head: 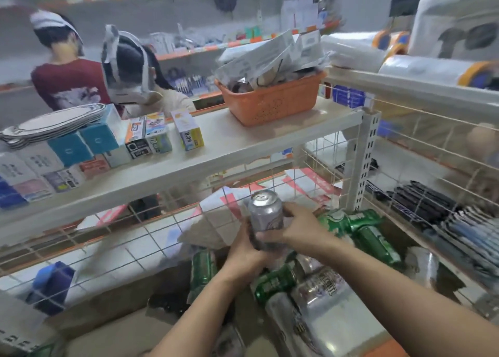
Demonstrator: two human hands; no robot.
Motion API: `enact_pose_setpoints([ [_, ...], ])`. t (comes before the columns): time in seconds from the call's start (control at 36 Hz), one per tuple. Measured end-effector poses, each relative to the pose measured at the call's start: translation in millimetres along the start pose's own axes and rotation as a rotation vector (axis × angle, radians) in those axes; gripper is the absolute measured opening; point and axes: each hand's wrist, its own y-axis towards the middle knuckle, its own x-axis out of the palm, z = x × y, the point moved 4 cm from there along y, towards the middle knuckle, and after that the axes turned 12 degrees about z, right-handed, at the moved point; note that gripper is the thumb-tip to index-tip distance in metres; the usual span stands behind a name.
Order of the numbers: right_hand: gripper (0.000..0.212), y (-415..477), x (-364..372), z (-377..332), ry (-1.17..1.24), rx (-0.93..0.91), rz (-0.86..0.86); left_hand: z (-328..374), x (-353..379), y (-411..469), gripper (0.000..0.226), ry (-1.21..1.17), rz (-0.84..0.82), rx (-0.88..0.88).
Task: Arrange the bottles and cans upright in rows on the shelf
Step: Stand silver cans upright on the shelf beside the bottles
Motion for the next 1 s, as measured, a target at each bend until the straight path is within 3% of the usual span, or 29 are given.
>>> enact_pose_setpoints([
  [0.14, 0.084, -3.2, 1.5, 21.5, -0.036, 0.122, -0.105, -8.9, -4.2, -10.7, 0.046, -0.036, 0.04, -0.043],
  [0.17, 0.081, -4.6, -2.7, 24.5, -0.034, 0.158, -0.111, -14.7, -7.9, -11.3, 0.044, -0.056, 0.068, -0.073],
  [0.22, 0.07, -9.0, -9.7, 30.5, -0.056, 0.227, -0.154, -23.3, -15.9, -9.0, 0.046, -0.097, 0.137, -0.133],
  [0.33, 0.091, -24.0, -3.0, 55.4, -0.253, 0.384, -0.387, -30.2, -28.3, -1.2, 0.054, -0.09, 0.212, -0.173],
  [0.42, 0.089, -35.1, 12.5, 70.9, -0.379, 0.391, -0.508, -34.1, -32.2, -0.1, 0.06, -0.054, 0.204, -0.172],
  [0.56, 0.063, -41.1, 26.5, 75.4, -0.38, 0.319, -0.421, -39.5, -32.2, -7.7, 0.063, -0.027, 0.199, -0.16],
  [0.67, 0.066, -45.0, 30.7, 66.6, -0.371, 0.256, -0.306, -45.1, -32.7, -14.9, 0.065, -0.021, 0.189, -0.153],
  [0.83, 0.052, -64.1, 33.3, 58.5, -0.33, 0.258, -0.194, -38.3, -46.5, -32.4, 0.066, -0.037, 0.103, -0.054],
  [0.92, 0.03, -80.8, 36.8, 56.7, -0.275, 0.277, -0.161, -36.2, -56.6, -45.3, 0.068, -0.108, 0.073, -0.058],
  [0.94, 0.021, -83.3, 35.9, 60.4, -0.29, 0.278, -0.134, -37.1, -57.3, -47.2, 0.069, -0.127, 0.068, -0.062],
  [1.0, 0.025, -97.1, 40.1, 63.9, -0.424, 0.258, -0.043, -35.9, -68.5, -59.6, 0.07, -0.166, 0.043, -0.069],
])
